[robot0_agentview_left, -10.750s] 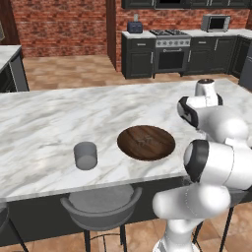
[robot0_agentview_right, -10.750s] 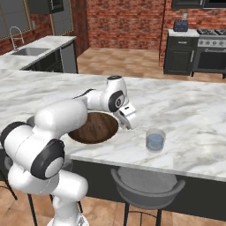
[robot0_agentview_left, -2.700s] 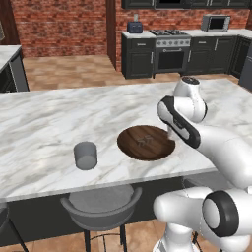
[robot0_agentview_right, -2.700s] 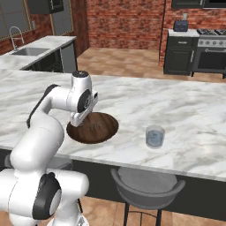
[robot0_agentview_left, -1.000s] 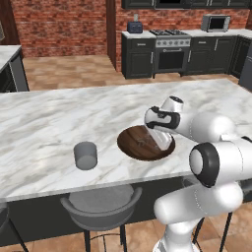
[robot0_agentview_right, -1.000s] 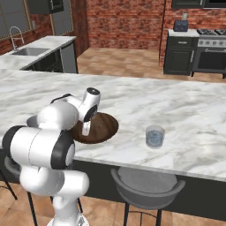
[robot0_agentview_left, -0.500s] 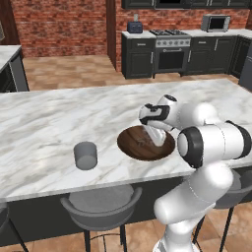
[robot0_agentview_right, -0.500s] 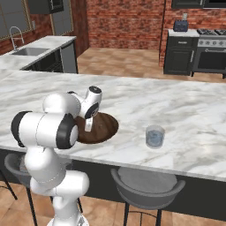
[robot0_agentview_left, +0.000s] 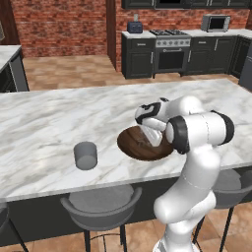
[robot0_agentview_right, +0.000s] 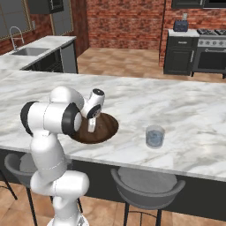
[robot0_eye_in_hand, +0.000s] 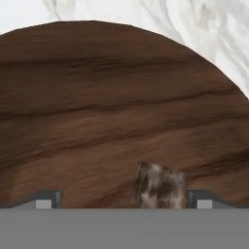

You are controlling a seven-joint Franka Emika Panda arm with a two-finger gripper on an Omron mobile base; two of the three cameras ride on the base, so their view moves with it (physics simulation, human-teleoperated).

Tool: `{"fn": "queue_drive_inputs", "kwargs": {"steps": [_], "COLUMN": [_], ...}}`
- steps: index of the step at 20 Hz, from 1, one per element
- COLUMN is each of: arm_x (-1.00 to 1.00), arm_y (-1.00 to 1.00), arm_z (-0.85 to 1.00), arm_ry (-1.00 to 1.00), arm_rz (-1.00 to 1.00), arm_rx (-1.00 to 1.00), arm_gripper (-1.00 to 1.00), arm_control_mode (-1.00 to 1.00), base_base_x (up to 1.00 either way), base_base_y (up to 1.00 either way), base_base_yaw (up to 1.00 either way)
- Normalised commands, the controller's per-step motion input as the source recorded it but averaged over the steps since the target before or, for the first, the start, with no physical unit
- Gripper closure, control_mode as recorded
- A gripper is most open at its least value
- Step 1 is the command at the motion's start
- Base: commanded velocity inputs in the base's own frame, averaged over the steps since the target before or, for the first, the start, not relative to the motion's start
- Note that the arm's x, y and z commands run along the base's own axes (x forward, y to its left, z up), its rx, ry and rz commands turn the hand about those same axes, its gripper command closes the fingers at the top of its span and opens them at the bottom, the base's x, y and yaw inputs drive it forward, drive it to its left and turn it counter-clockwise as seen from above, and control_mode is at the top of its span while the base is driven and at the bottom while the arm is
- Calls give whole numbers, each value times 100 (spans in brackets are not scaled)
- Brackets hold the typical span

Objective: There are four ice cubes in the ice bowl. Place two ice cubes in each glass of water.

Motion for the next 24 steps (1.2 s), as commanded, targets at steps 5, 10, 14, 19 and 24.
{"fn": "queue_drive_inputs", "kwargs": {"steps": [5, 10, 14, 19, 24], "arm_x": [36, 44, 22, 12, 3], "arm_y": [0, 2, 9, 15, 13], "arm_z": [-30, -21, -26, -29, -25], "arm_ry": [4, 3, 4, 5, 3], "arm_rz": [3, 3, 1, 0, 0], "arm_rx": [0, 0, 0, 0, -2], "arm_gripper": [-100, -100, -100, -100, -100], "arm_control_mode": [-100, -100, -100, -100, -100], "base_base_x": [0, 0, 0, 0, 0], "base_base_y": [0, 0, 0, 0, 0], "base_base_yaw": [0, 0, 0, 0, 0]}}
